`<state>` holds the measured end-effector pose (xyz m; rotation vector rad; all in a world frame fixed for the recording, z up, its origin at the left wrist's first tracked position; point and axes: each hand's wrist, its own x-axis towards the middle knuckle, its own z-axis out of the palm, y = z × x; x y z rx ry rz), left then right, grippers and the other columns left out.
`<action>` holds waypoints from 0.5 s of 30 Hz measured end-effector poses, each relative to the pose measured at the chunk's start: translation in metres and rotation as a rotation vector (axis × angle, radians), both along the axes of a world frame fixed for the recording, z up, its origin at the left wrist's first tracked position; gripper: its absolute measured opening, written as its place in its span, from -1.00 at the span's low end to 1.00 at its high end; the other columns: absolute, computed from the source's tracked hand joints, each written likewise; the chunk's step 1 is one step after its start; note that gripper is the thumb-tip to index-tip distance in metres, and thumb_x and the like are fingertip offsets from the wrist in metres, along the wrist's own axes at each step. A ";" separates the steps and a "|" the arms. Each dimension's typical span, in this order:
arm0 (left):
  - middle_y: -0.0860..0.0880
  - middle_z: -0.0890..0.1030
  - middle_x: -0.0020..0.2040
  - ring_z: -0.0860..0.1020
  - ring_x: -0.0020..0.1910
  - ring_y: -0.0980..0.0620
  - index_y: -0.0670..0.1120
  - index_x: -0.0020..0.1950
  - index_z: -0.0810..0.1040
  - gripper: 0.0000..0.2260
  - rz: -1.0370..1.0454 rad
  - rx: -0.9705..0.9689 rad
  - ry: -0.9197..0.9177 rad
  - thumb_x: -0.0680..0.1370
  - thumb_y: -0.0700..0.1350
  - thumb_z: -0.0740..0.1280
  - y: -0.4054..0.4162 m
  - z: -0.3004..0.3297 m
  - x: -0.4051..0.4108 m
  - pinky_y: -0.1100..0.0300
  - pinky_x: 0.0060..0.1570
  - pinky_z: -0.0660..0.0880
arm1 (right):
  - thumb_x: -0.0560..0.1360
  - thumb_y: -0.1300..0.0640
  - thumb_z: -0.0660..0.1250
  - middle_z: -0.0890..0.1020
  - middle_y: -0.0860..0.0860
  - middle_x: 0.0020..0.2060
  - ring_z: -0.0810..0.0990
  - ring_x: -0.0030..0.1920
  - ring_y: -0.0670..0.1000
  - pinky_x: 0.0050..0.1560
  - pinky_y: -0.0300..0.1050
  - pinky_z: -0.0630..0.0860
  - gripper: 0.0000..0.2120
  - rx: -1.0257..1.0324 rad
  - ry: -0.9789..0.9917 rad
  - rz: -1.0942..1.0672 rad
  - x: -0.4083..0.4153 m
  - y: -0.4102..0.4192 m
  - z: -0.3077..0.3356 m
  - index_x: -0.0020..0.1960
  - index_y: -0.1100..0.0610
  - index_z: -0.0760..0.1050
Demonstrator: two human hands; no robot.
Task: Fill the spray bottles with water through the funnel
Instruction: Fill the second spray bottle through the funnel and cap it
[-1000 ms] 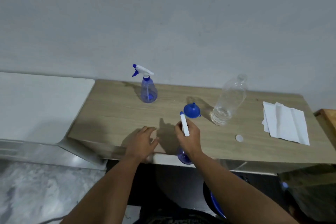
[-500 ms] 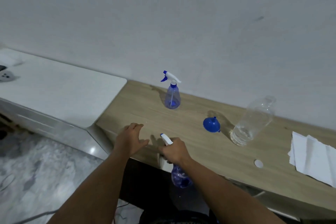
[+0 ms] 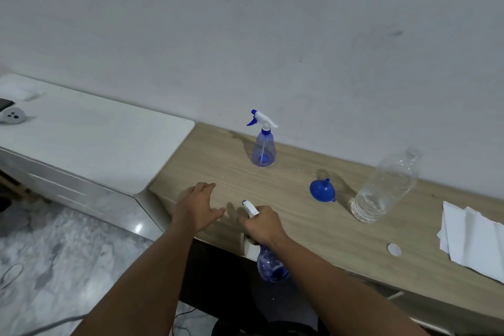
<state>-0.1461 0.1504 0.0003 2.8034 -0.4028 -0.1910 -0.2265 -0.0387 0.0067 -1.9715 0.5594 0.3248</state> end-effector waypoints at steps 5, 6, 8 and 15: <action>0.05 0.36 0.48 0.34 0.44 -0.01 0.06 0.54 0.30 -0.28 0.002 0.021 0.022 0.44 0.28 0.38 0.004 0.001 0.007 0.03 0.28 0.44 | 0.45 -0.06 0.42 0.65 0.02 -0.29 0.62 -0.32 0.07 -0.31 -0.14 0.47 -0.76 -0.054 -0.002 -0.012 0.007 0.003 -0.001 -0.24 0.08 0.52; 0.05 0.35 0.49 0.34 0.44 -0.02 0.06 0.54 0.29 -0.27 0.001 0.023 0.030 0.44 0.28 0.37 0.006 0.001 0.008 0.03 0.29 0.43 | 0.44 -0.06 0.42 0.66 0.02 -0.27 0.62 -0.31 0.06 -0.32 -0.15 0.46 -0.77 -0.063 -0.004 -0.019 0.009 0.005 -0.001 -0.23 0.09 0.52; 0.04 0.35 0.50 0.33 0.45 -0.03 0.05 0.55 0.29 -0.26 0.003 0.012 0.052 0.44 0.29 0.37 0.009 -0.002 0.012 0.02 0.33 0.41 | 0.44 -0.08 0.42 0.63 0.00 -0.32 0.58 -0.34 0.03 -0.35 -0.14 0.41 -0.74 -0.072 -0.019 -0.017 0.016 0.008 -0.003 -0.25 0.09 0.52; 0.09 0.41 0.50 0.39 0.44 0.07 0.14 0.55 0.29 -0.18 -0.014 -0.311 0.320 0.35 0.18 0.54 0.007 0.003 0.028 0.21 0.31 0.32 | 0.54 0.02 0.44 0.51 -0.05 -0.45 0.46 -0.38 -0.01 -0.25 0.01 0.48 -0.66 0.122 -0.233 -0.155 0.064 0.015 0.011 -0.34 0.15 0.50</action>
